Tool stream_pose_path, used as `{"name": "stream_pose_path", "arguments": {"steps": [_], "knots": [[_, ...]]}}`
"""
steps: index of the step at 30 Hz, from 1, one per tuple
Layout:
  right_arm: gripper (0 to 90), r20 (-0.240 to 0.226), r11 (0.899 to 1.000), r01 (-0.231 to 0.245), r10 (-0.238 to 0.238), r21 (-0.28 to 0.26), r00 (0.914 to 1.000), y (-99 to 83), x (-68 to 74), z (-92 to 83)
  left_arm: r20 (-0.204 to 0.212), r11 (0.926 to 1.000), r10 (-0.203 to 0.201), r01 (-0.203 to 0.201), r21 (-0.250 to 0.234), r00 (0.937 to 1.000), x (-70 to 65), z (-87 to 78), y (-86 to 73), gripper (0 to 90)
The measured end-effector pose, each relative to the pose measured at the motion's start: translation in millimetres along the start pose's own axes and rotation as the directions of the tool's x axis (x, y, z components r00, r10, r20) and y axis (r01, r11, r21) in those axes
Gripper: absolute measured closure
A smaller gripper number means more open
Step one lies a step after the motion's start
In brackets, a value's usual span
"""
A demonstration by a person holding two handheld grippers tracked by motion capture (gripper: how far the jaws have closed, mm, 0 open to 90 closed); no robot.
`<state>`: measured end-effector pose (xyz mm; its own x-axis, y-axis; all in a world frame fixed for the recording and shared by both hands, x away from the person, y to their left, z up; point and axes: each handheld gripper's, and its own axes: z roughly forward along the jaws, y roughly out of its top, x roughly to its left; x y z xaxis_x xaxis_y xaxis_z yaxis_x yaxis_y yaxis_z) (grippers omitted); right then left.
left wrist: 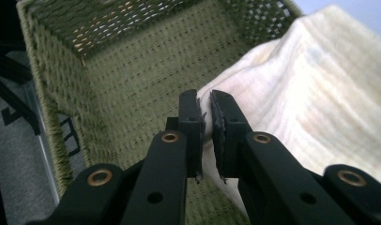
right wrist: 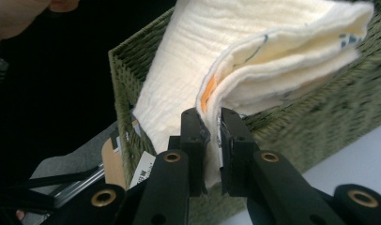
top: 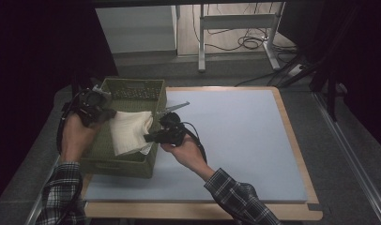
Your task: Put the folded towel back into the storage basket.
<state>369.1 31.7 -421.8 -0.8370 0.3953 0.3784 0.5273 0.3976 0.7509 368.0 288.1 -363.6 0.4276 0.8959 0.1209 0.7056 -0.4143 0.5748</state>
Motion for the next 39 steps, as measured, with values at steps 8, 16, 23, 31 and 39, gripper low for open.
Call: {"name": "stream_pose_path", "arguments": {"steps": [8, 16, 23, 31, 39], "knots": [[80.5, 0.027, 1.000, -0.022, 0.021, 0.022, 0.9994, -3.7, 8.6, 30.9, -0.019, 0.9996, -0.026, 0.026, 0.004, 0.9995, 12.2, 11.4, -12.5, 83.3], [80.0, 0.059, 0.997, -0.057, 0.054, 0.045, 0.9968, -5.0, 14.3, 53.5, -0.025, 0.9987, -0.050, 0.050, -0.011, 0.9984, 19.9, 28.0, -21.5, 82.9], [79.4, 0.096, 0.994, -0.080, 0.073, 0.070, 0.9927, -3.9, 18.2, 65.2, -0.033, 0.9981, -0.058, 0.057, -0.025, 0.9978, 20.3, 44.2, -24.2, 82.4], [77.5, 0.133, 0.991, -0.099, 0.085, 0.096, 0.9875, -2.1, 20.3, 71.5, -0.030, 0.9979, -0.061, 0.060, -0.026, 0.9977, 19.5, 57.2, -27.0, 81.8], [66.1, 0.126, 0.993, -0.080, 0.068, 0.090, 0.9898, 0.2, 20.3, 69.9, -0.019, 0.9957, -0.090, 0.089, -0.026, 0.9958, 19.4, 69.0, -31.5, 65.2]]}}
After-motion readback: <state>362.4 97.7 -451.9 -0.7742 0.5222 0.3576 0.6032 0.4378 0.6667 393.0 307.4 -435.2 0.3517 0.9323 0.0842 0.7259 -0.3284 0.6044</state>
